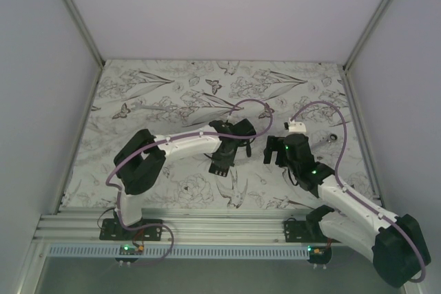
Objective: Snap on the fuse box
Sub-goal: Install the fuse at the fuse box base.
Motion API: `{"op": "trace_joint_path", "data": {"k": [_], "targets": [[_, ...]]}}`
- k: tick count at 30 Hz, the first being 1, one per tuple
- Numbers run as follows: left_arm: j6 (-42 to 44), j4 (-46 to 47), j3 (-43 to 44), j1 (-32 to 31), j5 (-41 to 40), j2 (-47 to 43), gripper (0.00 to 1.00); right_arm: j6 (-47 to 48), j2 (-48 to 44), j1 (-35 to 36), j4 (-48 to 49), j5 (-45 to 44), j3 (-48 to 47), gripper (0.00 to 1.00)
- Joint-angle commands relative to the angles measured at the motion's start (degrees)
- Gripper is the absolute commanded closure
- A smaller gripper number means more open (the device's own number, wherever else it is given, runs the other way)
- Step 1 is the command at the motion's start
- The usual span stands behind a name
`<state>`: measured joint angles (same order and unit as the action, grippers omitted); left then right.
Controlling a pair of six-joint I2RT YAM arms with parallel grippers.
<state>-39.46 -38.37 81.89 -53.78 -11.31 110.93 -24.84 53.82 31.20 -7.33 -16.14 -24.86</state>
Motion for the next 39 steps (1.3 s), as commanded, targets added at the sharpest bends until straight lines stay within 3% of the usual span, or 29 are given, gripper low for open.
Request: {"op": "trace_joint_path", "data": {"k": [1, 18, 39], "targets": [[-0.8, -2.5, -1.9, -0.4, -0.8, -1.5, 1.00, -0.4, 0.3, -0.5, 0.6, -0.5, -0.8, 0.00], [-0.3, -2.7, -1.9, -0.7, -1.1, -3.3, 1.00, -0.3, 0.1, -0.5, 0.5, -0.2, -0.7, 0.00], [0.9, -3.0, -0.6, -0.7, -0.7, 1.1, 1.00, -0.2, 0.2, -0.5, 0.5, 0.1, -0.8, 0.00]]}}
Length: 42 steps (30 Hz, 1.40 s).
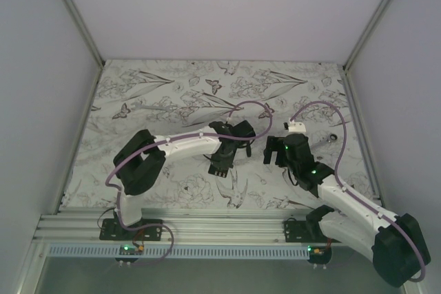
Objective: Snap on the fuse box
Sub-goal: Install the fuse at the fuse box base.
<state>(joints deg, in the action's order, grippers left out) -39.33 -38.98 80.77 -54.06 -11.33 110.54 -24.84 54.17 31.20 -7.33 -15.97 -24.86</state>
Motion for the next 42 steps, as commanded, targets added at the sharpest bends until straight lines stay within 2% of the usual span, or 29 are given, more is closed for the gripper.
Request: {"op": "trace_joint_path", "data": {"k": [1, 15, 31, 42], "targets": [[0.8, -2.3, 0.5, -0.4, -0.8, 1.7, 1.00, -0.3, -0.1, -0.5, 0.5, 0.0, -0.8, 0.01], [1.2, -2.9, 2.5, -0.7, -0.2, 3.3, 1.00, -0.1, 0.2, -0.5, 0.6, 0.4, -0.9, 0.01], [2.2, -7.1, 7.6, 2.8, 7.8, 9.0, 1.00, 0.1, 0.5, -0.5, 0.7, 1.0, -1.0, 0.00], [2.7, -7.7, 6.5, 4.0, 6.6, 8.1, 1.00, 0.2, 1.0, -0.5, 0.8, 1.0, -1.1, 0.00]]}}
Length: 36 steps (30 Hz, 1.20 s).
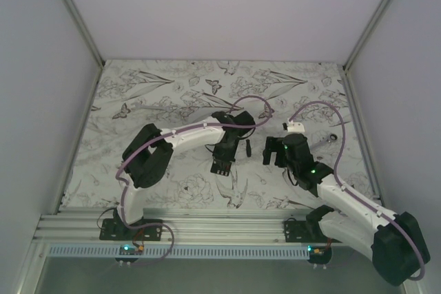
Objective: Snap on the fuse box
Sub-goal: Install the fuse at the fuse box base.
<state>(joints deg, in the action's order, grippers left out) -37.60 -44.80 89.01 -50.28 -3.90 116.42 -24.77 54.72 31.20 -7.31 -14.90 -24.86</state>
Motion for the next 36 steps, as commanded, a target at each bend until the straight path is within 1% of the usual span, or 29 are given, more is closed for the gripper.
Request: {"op": "trace_joint_path", "data": {"k": [1, 9, 14, 18, 22, 25, 30, 36], "targets": [[1.2, -2.0, -1.8, 0.3, -1.0, 2.4, 1.00, 0.2, 0.3, -0.5, 0.8, -0.1, -1.1, 0.00], [-0.5, -2.2, -4.0, 0.8, -5.3, 0.2, 1.00, 0.1, -0.3, -0.5, 0.8, 0.0, -0.8, 0.01], [-0.5, -2.3, -2.6, -1.8, -8.8, 1.7, 1.00, 0.0, -0.3, -0.6, 0.7, 0.0, -0.9, 0.00], [-0.4, -2.3, -0.9, -1.9, -8.3, 3.5, 1.00, 0.0, -0.4, -0.5, 0.7, 0.0, -0.8, 0.00], [0.2, -2.4, -0.3, -1.2, -5.1, 5.0, 1.00, 0.0, -0.4, -0.5, 0.7, 0.0, -0.7, 0.00], [0.7, -2.5, -0.6, -1.5, -4.3, 6.3, 1.00, 0.1, -0.4, -0.5, 0.7, 0.1, -0.7, 0.01], [0.2, -2.5, -2.4, -1.1, -4.3, 4.9, 1.00, 0.1, -0.4, -0.5, 0.8, 0.3, -0.7, 0.01], [0.7, -2.5, -1.1, -1.2, -4.0, 5.1, 1.00, 0.1, -0.4, -0.5, 0.8, 0.4, -0.7, 0.01]]}}
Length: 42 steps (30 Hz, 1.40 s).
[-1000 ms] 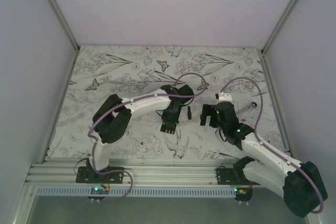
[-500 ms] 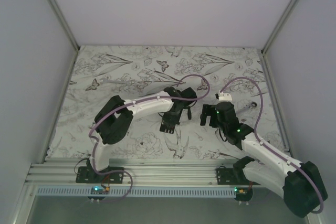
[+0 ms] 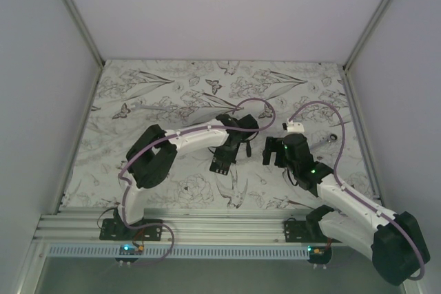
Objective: Snap on the fuse box
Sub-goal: Install the fuse at the fuse box base.
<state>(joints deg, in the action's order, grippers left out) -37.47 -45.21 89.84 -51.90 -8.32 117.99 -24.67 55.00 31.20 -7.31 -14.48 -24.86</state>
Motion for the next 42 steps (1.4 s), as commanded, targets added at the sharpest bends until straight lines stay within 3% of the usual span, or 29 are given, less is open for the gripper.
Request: {"op": "trace_joint_path", "data": {"k": [1, 5, 16, 42], "targets": [[0.6, -2.1, -1.7, 0.4, 0.6, 3.8, 1.00, 0.0, -0.7, -0.5, 0.8, 0.0, -0.7, 0.01], [-0.1, -2.0, -1.5, 0.1, 0.2, 2.7, 1.00, 0.0, -0.8, -0.5, 0.9, 0.1, -0.7, 0.01], [-0.9, -2.1, -1.6, -1.5, -3.1, -6.3, 0.74, 0.1, -0.7, -0.5, 1.0, 0.4, -0.6, 0.00], [-2.4, -0.2, -0.5, -0.8, -3.7, -2.4, 0.80, 0.1, -0.4, -0.5, 1.3, 0.6, -0.6, 0.00]]}}
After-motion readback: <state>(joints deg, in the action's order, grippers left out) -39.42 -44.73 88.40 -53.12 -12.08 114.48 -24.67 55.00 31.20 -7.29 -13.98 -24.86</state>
